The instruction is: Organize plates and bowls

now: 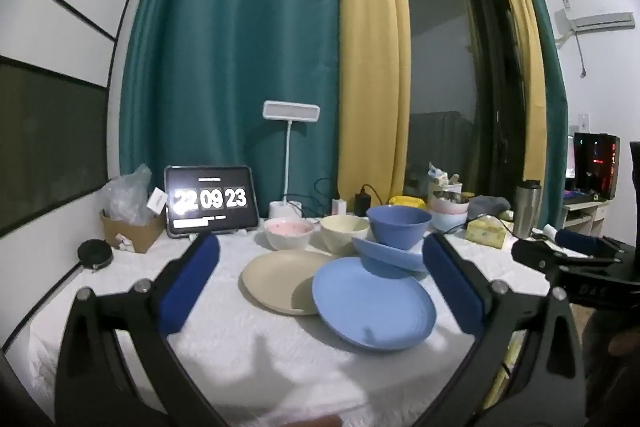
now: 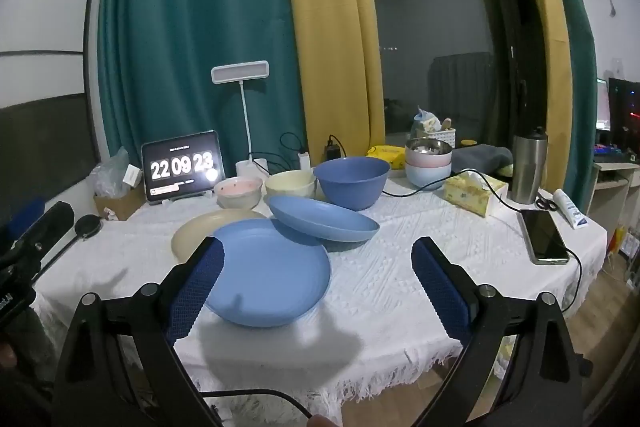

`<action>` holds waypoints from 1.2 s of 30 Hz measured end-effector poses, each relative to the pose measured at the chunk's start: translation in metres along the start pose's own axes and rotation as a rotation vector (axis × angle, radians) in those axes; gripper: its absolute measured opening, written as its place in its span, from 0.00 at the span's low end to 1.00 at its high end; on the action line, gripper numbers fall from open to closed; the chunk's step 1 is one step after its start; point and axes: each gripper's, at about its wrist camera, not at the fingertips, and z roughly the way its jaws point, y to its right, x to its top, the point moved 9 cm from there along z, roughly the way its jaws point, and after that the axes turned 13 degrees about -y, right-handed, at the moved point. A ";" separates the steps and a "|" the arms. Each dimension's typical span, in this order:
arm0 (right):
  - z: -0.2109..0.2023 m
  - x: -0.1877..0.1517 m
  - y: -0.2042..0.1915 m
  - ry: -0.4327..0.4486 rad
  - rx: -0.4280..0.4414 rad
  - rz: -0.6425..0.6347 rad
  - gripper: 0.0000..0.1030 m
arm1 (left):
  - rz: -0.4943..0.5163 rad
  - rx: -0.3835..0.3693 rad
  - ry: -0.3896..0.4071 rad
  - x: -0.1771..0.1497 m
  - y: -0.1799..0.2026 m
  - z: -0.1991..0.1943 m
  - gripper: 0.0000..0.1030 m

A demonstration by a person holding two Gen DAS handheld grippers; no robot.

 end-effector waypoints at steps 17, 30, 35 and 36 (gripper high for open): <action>0.003 -0.005 0.000 -0.007 0.006 0.006 0.95 | 0.019 0.006 -0.027 0.007 -0.002 0.003 0.99; 0.004 -0.006 0.002 -0.010 0.007 0.009 0.95 | 0.022 0.004 -0.026 0.006 -0.003 0.003 1.00; 0.007 -0.010 0.006 -0.010 0.007 0.014 0.95 | 0.024 0.002 -0.028 0.007 -0.002 0.003 0.99; 0.007 -0.010 0.006 -0.010 0.007 0.015 0.95 | 0.022 0.003 -0.026 0.007 -0.003 0.003 0.99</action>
